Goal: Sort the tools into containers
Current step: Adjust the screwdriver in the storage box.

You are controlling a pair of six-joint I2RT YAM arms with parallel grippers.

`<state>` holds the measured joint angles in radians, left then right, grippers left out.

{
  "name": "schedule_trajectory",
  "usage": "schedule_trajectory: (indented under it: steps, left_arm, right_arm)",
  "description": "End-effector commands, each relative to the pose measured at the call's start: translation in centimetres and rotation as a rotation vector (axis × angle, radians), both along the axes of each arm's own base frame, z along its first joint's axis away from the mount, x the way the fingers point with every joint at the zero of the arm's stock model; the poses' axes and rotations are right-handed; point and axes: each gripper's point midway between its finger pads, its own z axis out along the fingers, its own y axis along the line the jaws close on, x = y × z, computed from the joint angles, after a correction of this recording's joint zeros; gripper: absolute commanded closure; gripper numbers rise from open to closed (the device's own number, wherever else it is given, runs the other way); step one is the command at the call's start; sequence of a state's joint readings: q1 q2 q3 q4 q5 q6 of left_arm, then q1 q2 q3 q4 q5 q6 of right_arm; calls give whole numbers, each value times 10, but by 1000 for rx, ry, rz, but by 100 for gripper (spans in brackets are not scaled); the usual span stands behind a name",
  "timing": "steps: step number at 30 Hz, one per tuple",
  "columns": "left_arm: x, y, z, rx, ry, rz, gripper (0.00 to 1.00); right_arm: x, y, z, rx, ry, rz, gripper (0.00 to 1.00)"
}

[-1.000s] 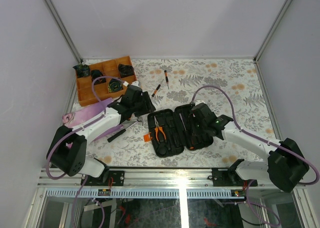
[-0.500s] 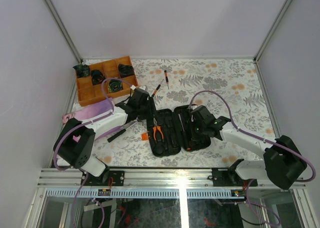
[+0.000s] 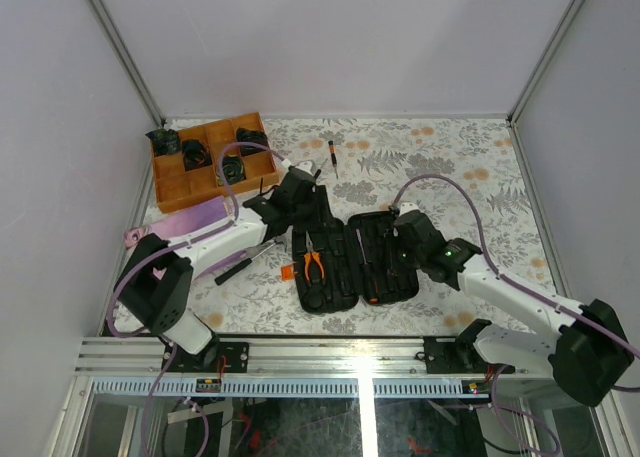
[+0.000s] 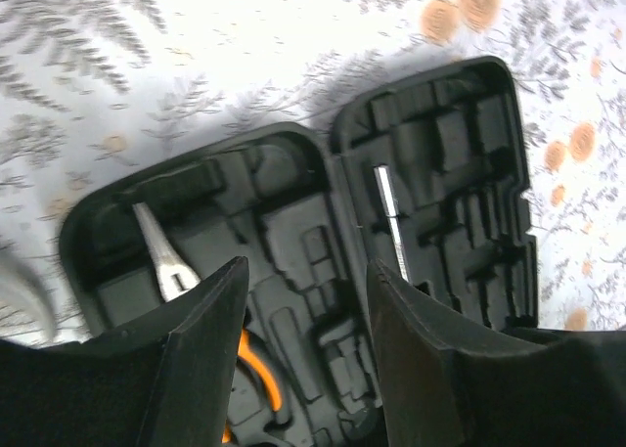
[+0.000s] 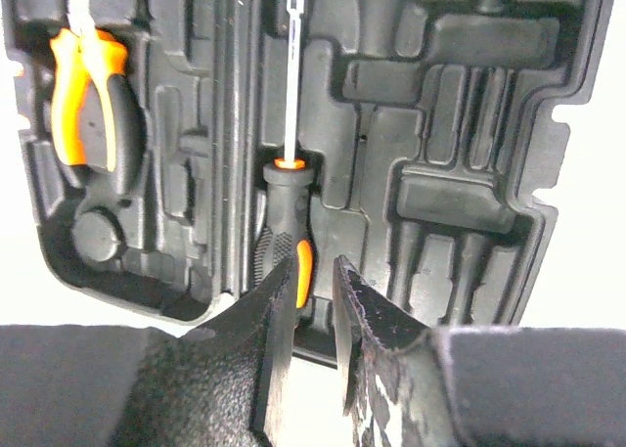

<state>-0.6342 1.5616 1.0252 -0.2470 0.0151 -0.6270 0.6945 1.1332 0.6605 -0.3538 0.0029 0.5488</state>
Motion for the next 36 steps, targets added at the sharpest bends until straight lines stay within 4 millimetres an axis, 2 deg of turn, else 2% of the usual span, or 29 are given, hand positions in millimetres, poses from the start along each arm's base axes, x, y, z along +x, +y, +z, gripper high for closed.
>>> schedule_trajectory:
  steps: [1,6,8,11,14,16,22,28,36]
  left_arm:
    - [1,-31,9,3,-30,-49,51]
    - [5,-55,9,-22,-12,-51,63]
    - [3,-63,9,-30,-12,-59,64]
    - [-1,-69,3,-17,-6,-64,64]
    - [-4,-68,-7,-5,17,-54,64]
    - [-6,-67,-13,3,29,-55,65]
    - [-12,-61,-27,35,52,-66,65]
    - [-14,-52,-27,59,34,-66,65]
    - [-16,-36,-17,94,-1,-49,65]
  right_arm:
    - [12,9,19,85,-78,-42,72]
    - [1,31,12,175,-8,32,73]
    - [0,29,6,157,9,18,74]
    - [5,13,-5,77,9,-62,75]
    - [3,0,-16,-3,35,-80,76]
    - [-3,1,-21,-10,63,-51,76]
    - [-24,27,-31,116,159,55,77]
    - [-35,57,-22,268,209,139,78]
    - [-45,68,-17,307,247,186,76]
